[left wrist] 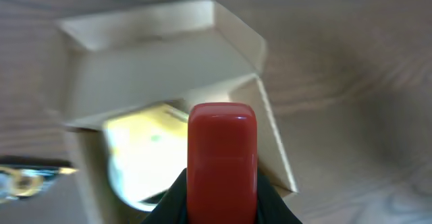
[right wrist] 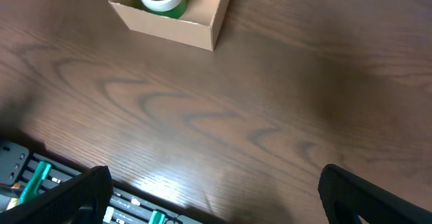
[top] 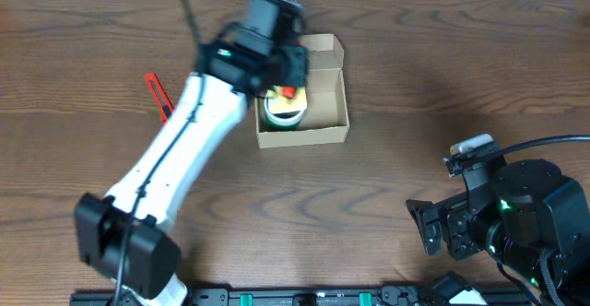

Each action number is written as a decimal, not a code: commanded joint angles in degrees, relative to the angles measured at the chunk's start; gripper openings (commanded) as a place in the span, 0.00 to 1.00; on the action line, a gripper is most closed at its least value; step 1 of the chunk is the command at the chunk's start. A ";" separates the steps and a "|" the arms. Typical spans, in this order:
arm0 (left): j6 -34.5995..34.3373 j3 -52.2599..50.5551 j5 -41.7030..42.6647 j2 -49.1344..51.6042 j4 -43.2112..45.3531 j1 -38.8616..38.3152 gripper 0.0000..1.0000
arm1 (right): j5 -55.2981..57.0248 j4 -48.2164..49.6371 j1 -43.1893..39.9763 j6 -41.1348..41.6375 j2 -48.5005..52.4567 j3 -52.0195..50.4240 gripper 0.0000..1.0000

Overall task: Pack container
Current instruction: 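Lift the red box cutter with the left gripper toward the box, then lower the red box cutter into the box with the left gripper, then open the left gripper and retract it from the box, then reach the left gripper to the second red box cutter and grasp it, then carry the red box cutter with the left gripper into the box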

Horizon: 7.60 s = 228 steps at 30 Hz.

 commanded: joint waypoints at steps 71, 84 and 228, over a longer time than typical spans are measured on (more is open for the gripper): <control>-24.52 -0.63 -19.65 13.84 11.17 -11.28 0.69 | -0.17 -0.02 0.02 0.42 0.00 -0.04 0.99; -14.16 -0.55 -23.21 4.09 9.25 -10.88 0.67 | -0.17 -0.02 0.02 0.42 0.00 -0.04 0.99; 70.40 -27.50 4.74 -6.23 18.73 -1.95 0.43 | -0.20 -0.02 0.02 0.42 0.00 -0.04 0.99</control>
